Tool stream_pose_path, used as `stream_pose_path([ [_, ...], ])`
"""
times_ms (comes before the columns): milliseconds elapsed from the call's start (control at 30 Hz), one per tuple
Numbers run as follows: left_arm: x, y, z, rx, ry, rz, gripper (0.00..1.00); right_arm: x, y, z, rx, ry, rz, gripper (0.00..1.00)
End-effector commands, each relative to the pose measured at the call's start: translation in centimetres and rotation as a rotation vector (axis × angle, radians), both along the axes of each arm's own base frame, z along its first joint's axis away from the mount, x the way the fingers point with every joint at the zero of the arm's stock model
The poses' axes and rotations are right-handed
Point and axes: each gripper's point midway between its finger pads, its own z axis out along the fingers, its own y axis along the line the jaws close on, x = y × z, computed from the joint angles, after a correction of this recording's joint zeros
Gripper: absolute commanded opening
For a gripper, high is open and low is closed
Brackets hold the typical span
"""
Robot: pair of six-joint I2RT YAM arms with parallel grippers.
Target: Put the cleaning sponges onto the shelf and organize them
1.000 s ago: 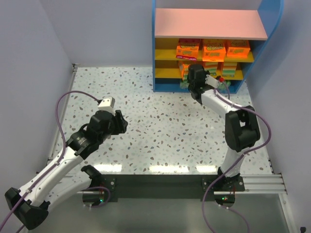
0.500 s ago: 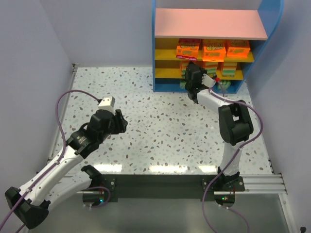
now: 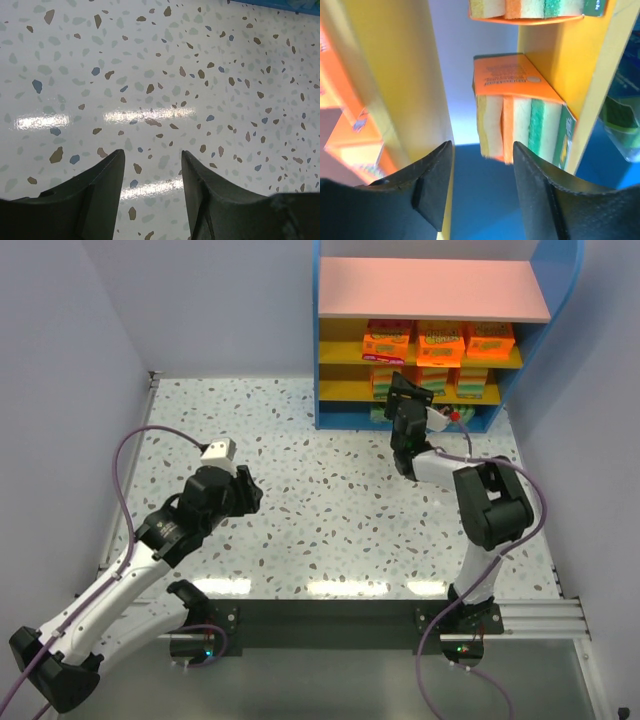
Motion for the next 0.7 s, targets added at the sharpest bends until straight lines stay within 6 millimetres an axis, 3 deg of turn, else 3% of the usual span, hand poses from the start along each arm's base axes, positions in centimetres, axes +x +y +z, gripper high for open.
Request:
stream_pose_path([
  [0,0.6,-0.3,2.3,-0.066,-0.059,0.017,0.55,-3.0,0.1,5.3,-0.011,-0.149,0.070,0.57],
  [133,1.0,-1.0,2.7,-0.083,-0.083,-0.005,0.69,-6.7,0.5,4.5,-0.061,-0.140,0.162,0.72],
  [167,1.1,-1.0,2.9,-0.084,-0.089,-0.005,0.76,-7.6,0.8,4.4,-0.082,-0.140,0.190,0.75],
  [200,1.2,-1.1,3.2,-0.091,-0.099,-0.005,0.81,-8.9,1.6,2.7,-0.114,-0.105,0.264,0.77],
  [233,1.4,-1.1,3.3,-0.090,-0.106,-0.003,0.91,-10.2,1.7,3.7,-0.153,-0.119,0.297,0.82],
  [300,1.7,-1.0,3.8,-0.096,-0.127,0.007,1.00,-12.4,3.1,0.6,-0.249,-0.022,0.424,0.87],
  [333,1.7,-1.0,4.0,-0.095,-0.140,0.008,1.00,-13.6,3.3,1.6,-0.288,-0.039,0.459,0.92],
  [367,2.0,-1.2,4.5,-0.103,-0.162,0.000,1.00,-14.5,3.7,1.0,-0.330,-0.017,0.504,0.94],
  [400,2.0,-1.2,4.7,-0.096,-0.171,-0.007,1.00,-15.6,3.8,-1.1,-0.415,0.054,0.553,0.96],
  [433,2.1,-1.4,4.9,-0.098,-0.178,-0.016,1.00,-16.8,4.6,-1.5,-0.463,0.060,0.629,0.99],
  [467,2.3,-1.5,5.2,-0.099,-0.188,-0.023,1.00,-18.0,4.8,-0.6,-0.513,0.041,0.662,0.99],
  [500,2.3,-1.6,5.3,-0.091,-0.188,-0.030,1.00,-19.1,4.6,-2.5,-0.606,0.117,0.714,0.99],
  [533,2.4,-1.7,5.7,-0.091,-0.193,-0.031,1.00,-20.3,5.2,-2.9,-0.642,0.123,0.782,0.99],
  [667,2.7,-1.9,7.0,-0.098,-0.221,-0.040,1.00,-25.1,3.7,-5.2,-0.801,0.237,0.887,0.99],
])
